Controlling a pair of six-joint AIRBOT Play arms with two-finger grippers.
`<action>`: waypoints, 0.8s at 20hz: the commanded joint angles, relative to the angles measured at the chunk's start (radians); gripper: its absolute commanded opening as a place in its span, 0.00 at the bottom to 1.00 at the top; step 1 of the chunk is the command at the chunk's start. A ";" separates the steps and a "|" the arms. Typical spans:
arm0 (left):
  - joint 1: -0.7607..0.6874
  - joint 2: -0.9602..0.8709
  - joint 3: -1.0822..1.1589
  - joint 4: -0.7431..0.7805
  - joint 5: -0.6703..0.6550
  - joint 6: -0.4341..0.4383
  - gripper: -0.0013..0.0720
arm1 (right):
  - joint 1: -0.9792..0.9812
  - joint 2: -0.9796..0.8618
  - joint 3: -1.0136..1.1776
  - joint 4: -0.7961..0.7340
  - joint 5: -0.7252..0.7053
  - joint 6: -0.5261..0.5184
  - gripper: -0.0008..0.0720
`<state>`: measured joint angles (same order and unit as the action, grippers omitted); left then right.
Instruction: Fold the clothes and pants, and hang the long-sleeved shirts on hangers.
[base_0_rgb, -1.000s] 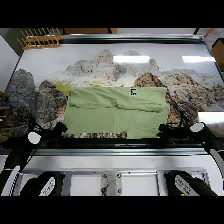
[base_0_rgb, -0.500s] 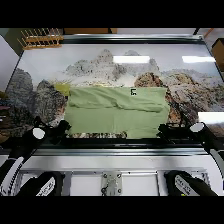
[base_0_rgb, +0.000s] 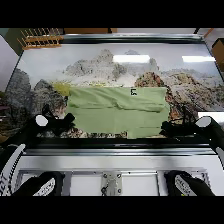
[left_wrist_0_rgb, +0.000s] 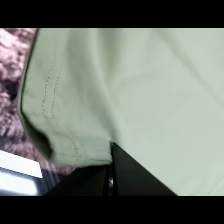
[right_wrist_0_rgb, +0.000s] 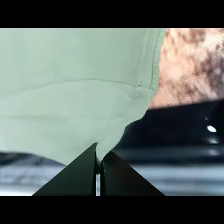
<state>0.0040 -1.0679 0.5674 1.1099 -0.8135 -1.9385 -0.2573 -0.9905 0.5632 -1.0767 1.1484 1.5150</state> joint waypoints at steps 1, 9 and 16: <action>0.041 0.169 -0.022 -0.002 -0.212 0.126 0.03 | -0.003 0.114 0.029 -0.138 0.278 0.028 0.03; 0.067 0.272 0.120 0.019 -0.335 0.146 0.03 | -0.003 0.120 0.177 -0.207 0.420 0.095 0.03; 0.068 -0.129 0.420 0.014 -0.286 0.219 0.03 | 0.018 -0.183 0.491 -0.203 0.338 0.098 0.03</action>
<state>0.0711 -1.0508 0.8703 1.1244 -1.1080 -1.7504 -0.2497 -1.0569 0.9333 -1.2755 1.5238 1.6093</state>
